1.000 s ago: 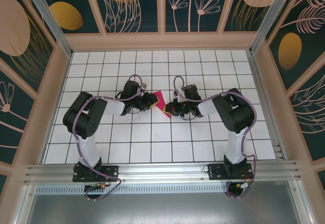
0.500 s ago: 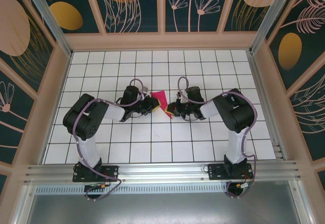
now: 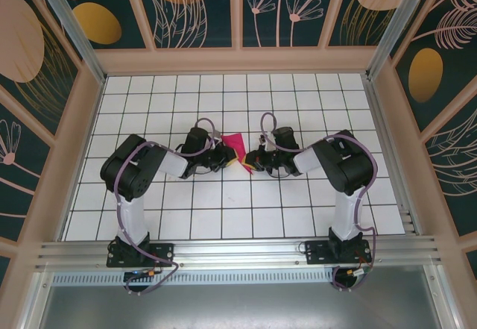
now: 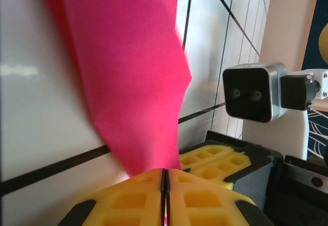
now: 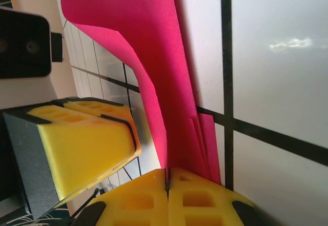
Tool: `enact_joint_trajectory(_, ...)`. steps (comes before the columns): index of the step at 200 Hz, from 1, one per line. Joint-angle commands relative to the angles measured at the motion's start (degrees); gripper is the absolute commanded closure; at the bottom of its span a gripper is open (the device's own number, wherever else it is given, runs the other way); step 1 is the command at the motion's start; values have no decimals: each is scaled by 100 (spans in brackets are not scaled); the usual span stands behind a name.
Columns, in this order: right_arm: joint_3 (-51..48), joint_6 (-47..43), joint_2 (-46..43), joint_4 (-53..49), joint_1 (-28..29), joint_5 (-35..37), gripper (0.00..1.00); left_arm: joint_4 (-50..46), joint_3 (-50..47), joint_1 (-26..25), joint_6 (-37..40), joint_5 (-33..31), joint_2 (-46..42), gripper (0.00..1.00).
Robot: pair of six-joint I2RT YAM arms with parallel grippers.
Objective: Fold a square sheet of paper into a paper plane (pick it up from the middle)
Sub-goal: Fold the wing for the fifth time at the center of the table.
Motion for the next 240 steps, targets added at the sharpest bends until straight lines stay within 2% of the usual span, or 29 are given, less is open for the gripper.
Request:
enact_joint_trajectory(1,-22,-270,131,-671,-65,193,100,14,163,-35,-7,46,118,87)
enact_joint_trajectory(52,50,-370,75,-796,-52,177,100,-617,370,-35,176,-99,317,90)
enact_joint_trajectory(102,302,-720,-193,-1285,-38,127,89,-1331,508,-33,385,-370,389,92)
enact_joint_trajectory(149,450,-1118,-476,-1837,-5,79,82,-1486,552,-29,417,-416,451,93)
enact_joint_trajectory(183,462,-1266,-519,-2059,31,58,83,-1507,562,-36,426,-411,421,93)
enact_joint_trajectory(240,182,-1146,-396,-1782,42,291,100,-1375,710,-32,478,-240,179,89)
